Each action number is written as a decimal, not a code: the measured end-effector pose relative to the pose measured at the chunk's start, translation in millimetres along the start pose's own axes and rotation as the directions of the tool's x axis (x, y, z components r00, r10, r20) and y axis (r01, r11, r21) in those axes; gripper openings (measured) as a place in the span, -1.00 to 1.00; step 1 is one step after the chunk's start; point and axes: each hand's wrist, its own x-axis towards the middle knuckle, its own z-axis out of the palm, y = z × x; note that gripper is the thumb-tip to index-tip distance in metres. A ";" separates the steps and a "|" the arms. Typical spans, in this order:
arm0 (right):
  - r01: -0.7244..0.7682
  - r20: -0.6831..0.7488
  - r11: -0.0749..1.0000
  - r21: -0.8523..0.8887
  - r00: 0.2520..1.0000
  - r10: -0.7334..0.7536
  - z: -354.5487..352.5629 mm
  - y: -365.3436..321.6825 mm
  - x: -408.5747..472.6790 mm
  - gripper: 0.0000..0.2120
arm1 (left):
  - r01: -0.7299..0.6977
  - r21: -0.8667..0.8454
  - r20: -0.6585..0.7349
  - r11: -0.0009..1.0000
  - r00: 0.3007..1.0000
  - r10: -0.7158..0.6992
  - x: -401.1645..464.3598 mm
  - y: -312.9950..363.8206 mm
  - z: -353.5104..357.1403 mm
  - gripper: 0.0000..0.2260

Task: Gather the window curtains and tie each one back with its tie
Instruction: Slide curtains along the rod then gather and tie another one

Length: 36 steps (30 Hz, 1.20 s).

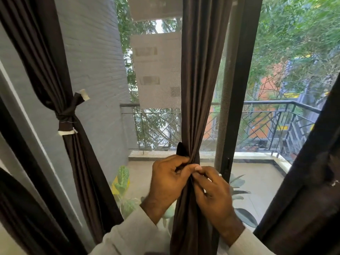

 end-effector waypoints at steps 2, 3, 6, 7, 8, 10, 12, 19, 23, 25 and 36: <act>0.028 0.045 0.997 0.070 0.999 -0.031 -3.6 1.8 2.8 -0.72 | 0.011 -0.014 0.033 1.000 0.999 -0.011 5.5 -0.2 -3.9 -0.87; 0.013 0.055 0.990 0.142 0.998 -0.020 -7.0 2.6 5.7 -0.70 | 0.039 -0.050 0.041 0.998 0.998 -0.037 8.6 -1.1 -6.5 -0.87; -0.245 0.026 0.905 0.348 0.967 0.252 -13.0 11.4 16.5 -0.70 | 0.217 -0.258 0.155 0.941 0.971 -0.181 16.4 -7.9 -15.5 -0.82; -0.377 0.048 0.851 0.366 0.921 0.387 -13.2 15.3 22.1 -0.68 | 0.262 -0.306 0.214 0.916 0.956 -0.202 18.0 -10.0 -18.1 -0.80; -0.488 0.100 0.790 0.370 0.867 0.489 -12.8 19.6 28.3 -0.66 | 0.292 -0.328 0.258 0.899 0.943 -0.212 19.5 -11.8 -20.1 -0.78; -0.596 0.228 0.679 0.429 0.799 0.557 -12.4 26.1 41.6 -0.65 | 0.347 -0.374 0.316 0.860 0.919 -0.234 22.3 -13.7 -22.6 -0.76; -0.603 0.273 0.631 0.489 0.792 0.546 -13.6 27.7 51.3 -0.67 | 0.386 -0.425 0.325 0.819 0.909 -0.260 25.0 -14.1 -24.0 -0.66; -0.549 0.172 0.636 0.543 0.814 0.555 -18.6 14.6 50.0 -0.94 | 0.299 -0.271 0.228 0.915 0.943 -0.241 23.1 -10.6 -25.0 -0.55; -0.355 -0.055 0.906 0.231 0.925 0.377 -15.1 3.6 32.2 -0.89 | 0.187 -0.061 0.028 0.980 0.982 -0.186 15.1 -4.9 -19.3 -0.78; -0.193 -0.100 0.979 0.063 0.975 0.198 -8.3 -8.6 18.5 -0.88 | 0.170 -0.023 -0.011 0.985 0.985 -0.171 10.4 0.7 -14.2 -0.81; 0.062 0.059 0.977 -0.204 0.997 -0.051 0.1 -9.0 -6.8 -0.58 | 0.105 -0.059 0.057 0.993 0.993 -0.102 2.9 2.9 -9.4 -0.82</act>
